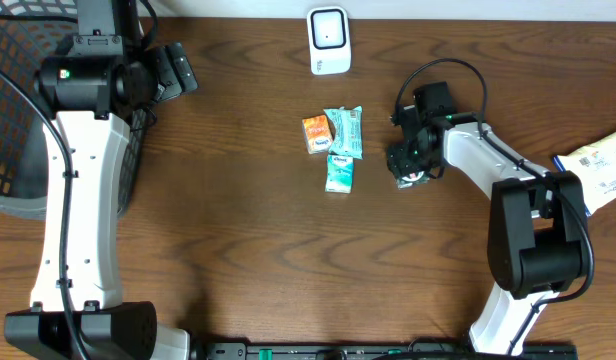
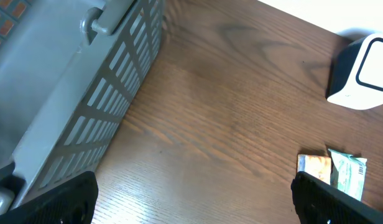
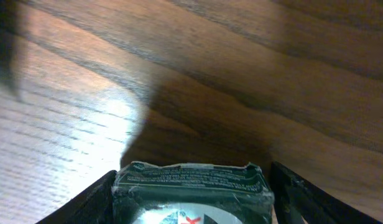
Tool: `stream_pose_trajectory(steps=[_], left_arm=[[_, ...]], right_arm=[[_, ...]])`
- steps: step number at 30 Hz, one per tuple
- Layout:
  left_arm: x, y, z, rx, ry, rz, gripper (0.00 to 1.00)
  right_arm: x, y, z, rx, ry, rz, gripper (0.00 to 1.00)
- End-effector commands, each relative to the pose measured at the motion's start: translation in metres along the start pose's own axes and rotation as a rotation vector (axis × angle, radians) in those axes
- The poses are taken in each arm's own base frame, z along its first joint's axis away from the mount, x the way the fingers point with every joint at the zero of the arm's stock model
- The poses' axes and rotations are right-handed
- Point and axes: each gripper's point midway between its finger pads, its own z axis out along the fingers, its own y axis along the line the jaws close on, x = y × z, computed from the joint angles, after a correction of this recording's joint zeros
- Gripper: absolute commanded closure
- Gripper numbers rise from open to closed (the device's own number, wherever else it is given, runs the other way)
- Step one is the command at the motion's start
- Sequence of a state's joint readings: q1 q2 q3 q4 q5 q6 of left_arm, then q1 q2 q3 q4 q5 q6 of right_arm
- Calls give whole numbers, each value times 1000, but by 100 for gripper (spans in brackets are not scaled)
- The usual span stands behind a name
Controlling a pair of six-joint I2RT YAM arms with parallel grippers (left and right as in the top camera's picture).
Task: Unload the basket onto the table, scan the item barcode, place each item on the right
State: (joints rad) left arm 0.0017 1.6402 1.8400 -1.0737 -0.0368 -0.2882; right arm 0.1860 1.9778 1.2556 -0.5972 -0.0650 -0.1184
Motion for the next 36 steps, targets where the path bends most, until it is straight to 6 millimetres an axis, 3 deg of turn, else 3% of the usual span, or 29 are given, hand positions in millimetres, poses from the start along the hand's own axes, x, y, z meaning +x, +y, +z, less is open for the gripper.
stream_pose_trajectory(steps=[1,8,13,18,21,24,32,36], left_arm=[[-1,2,-1,-15,-6,-1,2],[-1,2,-1,-15,-6,-1,2],[-1,2,-1,-15,-6,-1,2],[-1,2,-1,-15,-6,-1,2],[-1,2,-1,-15,-6,-1,2],[-1,2,-1,-15,-6,-1,2],[-1,2,-1,-15,-6,-1,2],[-1,2,-1,-15,-6,-1,2]], right_arm=[[6,-3,11,41,38,-25,34],[5,5,9,33,41,81,41],[-10,24,-13,-99,41,148,44],[-42,55,-55,-387,-5,185,44],[-67,82,-100,-722,-83,206,45],[-82,92,-138,-985,-164,199,45],[-102,83,-211,-1354,-417,22,44],[-107,82,-220,-1385,-439,-7,45]])
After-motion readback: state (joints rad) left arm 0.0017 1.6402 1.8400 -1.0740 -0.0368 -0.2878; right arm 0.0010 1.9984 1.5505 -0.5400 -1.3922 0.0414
